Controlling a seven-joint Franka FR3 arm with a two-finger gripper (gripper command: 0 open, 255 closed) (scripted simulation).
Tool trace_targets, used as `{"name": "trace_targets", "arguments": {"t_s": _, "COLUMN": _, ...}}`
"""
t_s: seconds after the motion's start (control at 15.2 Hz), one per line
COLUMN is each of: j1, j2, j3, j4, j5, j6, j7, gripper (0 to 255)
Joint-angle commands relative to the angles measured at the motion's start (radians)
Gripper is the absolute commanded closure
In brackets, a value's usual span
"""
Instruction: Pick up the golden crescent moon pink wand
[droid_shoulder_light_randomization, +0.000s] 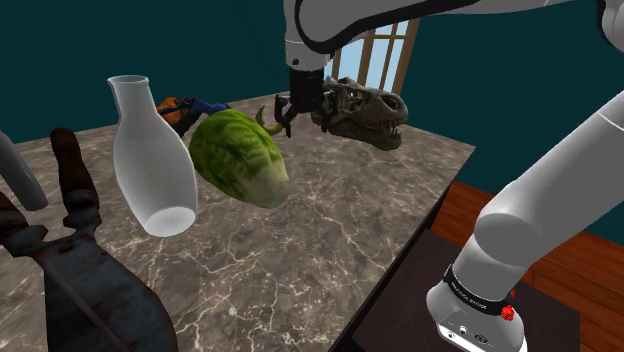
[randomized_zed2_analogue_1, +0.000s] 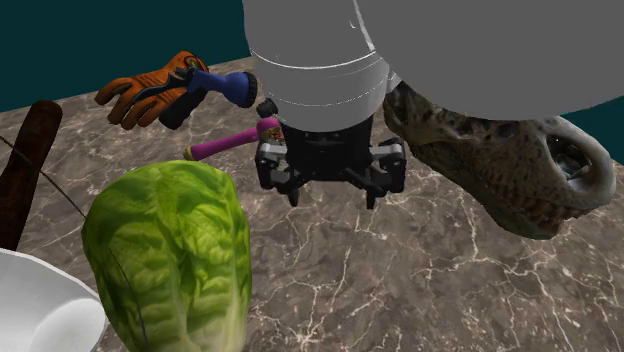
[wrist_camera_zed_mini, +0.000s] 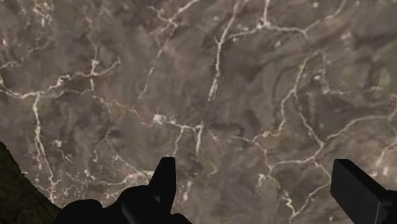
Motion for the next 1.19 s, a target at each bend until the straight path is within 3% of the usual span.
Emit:
{"name": "trace_targets", "arguments": {"t_s": 0.0, "j1": -0.012, "j2": 0.069, "j3": 0.030, "j4": 0.052, "j5": -0.032, "j6": 0.028, "j7": 0.107, "gripper": 0}}
{"name": "trace_targets", "arguments": {"t_s": 0.46, "j1": -0.017, "j2": 0.344, "j3": 0.079, "j4": 0.316, "j5": -0.207, "j6": 0.044, "j7": 0.446, "gripper": 0}}
{"name": "trace_targets", "arguments": {"t_s": 0.92, "j1": 0.058, "j2": 0.624, "j3": 0.039, "j4": 0.669, "j5": -0.379, "j6": -0.032, "j7": 0.712, "gripper": 0}}
{"name": "trace_targets", "arguments": {"t_s": 1.12, "j1": 0.066, "j2": 0.647, "j3": 0.029, "j4": 0.676, "j5": -0.391, "j6": -0.015, "j7": 0.735, "gripper": 0}}
